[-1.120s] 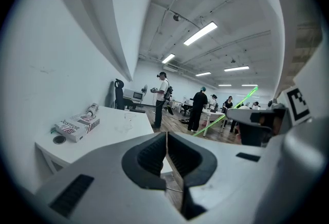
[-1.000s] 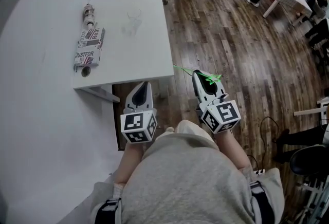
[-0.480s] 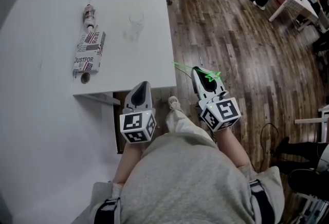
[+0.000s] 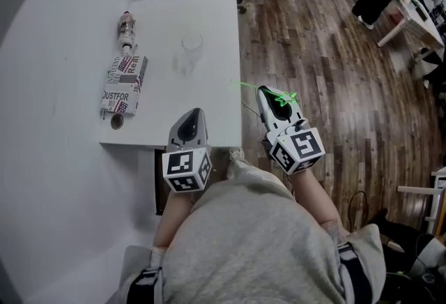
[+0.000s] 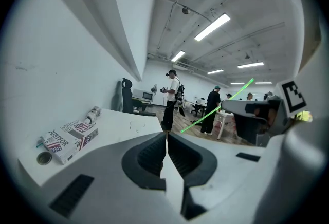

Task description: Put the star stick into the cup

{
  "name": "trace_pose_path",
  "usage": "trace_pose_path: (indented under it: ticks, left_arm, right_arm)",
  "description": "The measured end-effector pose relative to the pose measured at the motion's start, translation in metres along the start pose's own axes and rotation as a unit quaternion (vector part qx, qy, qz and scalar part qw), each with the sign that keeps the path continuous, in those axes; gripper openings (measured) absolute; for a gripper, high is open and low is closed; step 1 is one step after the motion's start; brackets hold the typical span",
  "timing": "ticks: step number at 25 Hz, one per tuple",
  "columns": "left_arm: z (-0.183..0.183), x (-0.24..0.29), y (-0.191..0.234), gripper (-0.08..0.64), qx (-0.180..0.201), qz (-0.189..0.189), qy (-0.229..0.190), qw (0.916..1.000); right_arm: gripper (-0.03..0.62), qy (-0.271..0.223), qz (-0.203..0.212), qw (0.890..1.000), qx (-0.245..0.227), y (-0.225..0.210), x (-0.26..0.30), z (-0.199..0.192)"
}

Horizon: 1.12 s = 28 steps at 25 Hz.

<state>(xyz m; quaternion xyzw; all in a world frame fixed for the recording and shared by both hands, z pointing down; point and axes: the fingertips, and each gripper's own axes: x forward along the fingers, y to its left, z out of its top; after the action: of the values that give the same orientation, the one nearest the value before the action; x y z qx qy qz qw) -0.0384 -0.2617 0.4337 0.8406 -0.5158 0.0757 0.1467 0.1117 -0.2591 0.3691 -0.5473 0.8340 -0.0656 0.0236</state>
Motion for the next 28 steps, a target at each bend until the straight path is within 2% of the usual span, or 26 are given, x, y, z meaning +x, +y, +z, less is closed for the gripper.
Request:
trace_pose_path:
  ticks: [7, 21, 28]
  left_arm:
    - [0.011, 0.041, 0.022, 0.009, -0.012, 0.031, 0.002, 0.9994]
    - [0.009, 0.095, 0.061, 0.011, -0.042, 0.102, 0.015, 0.9938]
    - [0.006, 0.121, 0.077, 0.009, -0.051, 0.121, 0.023, 0.9911]
  right_arm:
    - [0.009, 0.013, 0.037, 0.999, -0.002, -0.02, 0.059, -0.001]
    - [0.009, 0.051, 0.107, 0.993, -0.004, -0.049, 0.157, -0.025]
    - [0.009, 0.063, 0.135, 0.989, -0.007, -0.055, 0.203, -0.038]
